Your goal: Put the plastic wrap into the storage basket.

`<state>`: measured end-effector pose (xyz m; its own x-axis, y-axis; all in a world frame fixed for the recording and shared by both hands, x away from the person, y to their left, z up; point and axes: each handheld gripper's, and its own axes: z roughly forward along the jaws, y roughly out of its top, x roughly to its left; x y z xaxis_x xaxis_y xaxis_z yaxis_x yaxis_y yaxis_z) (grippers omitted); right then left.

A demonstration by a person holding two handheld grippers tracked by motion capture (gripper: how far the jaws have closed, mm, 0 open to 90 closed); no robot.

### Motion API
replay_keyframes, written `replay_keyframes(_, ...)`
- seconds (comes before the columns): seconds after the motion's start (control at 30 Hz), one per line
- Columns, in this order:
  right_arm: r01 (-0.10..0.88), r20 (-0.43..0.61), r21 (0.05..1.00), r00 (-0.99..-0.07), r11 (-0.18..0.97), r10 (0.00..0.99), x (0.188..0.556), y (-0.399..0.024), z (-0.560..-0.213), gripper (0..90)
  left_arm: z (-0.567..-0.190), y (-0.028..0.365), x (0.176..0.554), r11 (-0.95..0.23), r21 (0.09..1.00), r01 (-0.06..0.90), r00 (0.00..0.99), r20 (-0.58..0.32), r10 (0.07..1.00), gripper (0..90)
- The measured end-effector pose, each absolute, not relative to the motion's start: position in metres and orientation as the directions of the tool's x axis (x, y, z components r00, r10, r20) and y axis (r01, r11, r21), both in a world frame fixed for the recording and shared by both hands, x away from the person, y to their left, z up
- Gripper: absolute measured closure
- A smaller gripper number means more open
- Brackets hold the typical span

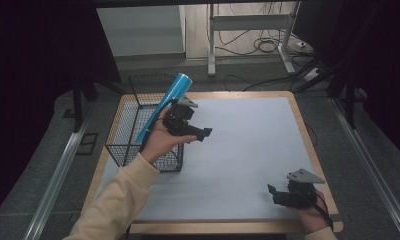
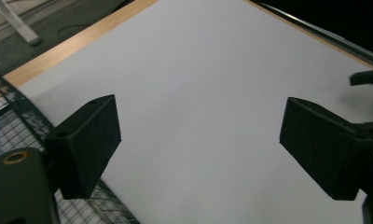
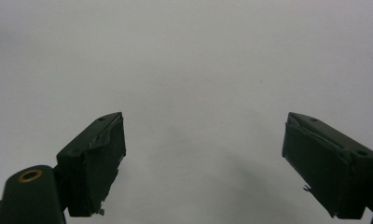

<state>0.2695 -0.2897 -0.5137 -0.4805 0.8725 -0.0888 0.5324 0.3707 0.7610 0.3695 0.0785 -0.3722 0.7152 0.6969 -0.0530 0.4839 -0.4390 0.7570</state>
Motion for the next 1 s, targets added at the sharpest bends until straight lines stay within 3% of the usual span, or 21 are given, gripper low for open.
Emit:
replay_keyframes(0.5,0.529,-0.096,0.760,-0.484,0.378,0.870,0.268,-0.287,-0.514,13.6,-0.427,0.064,0.306,-0.485,0.744,0.460,0.781,-0.080,0.619,12.8)
replay_keyframes(1.0,0.488,-0.109,0.790,-0.486,0.372,0.867,0.267,-0.287,-0.511,14.2,-0.472,0.063,0.286,-0.503,0.713,0.488,0.791,-0.118,0.600,13.6)
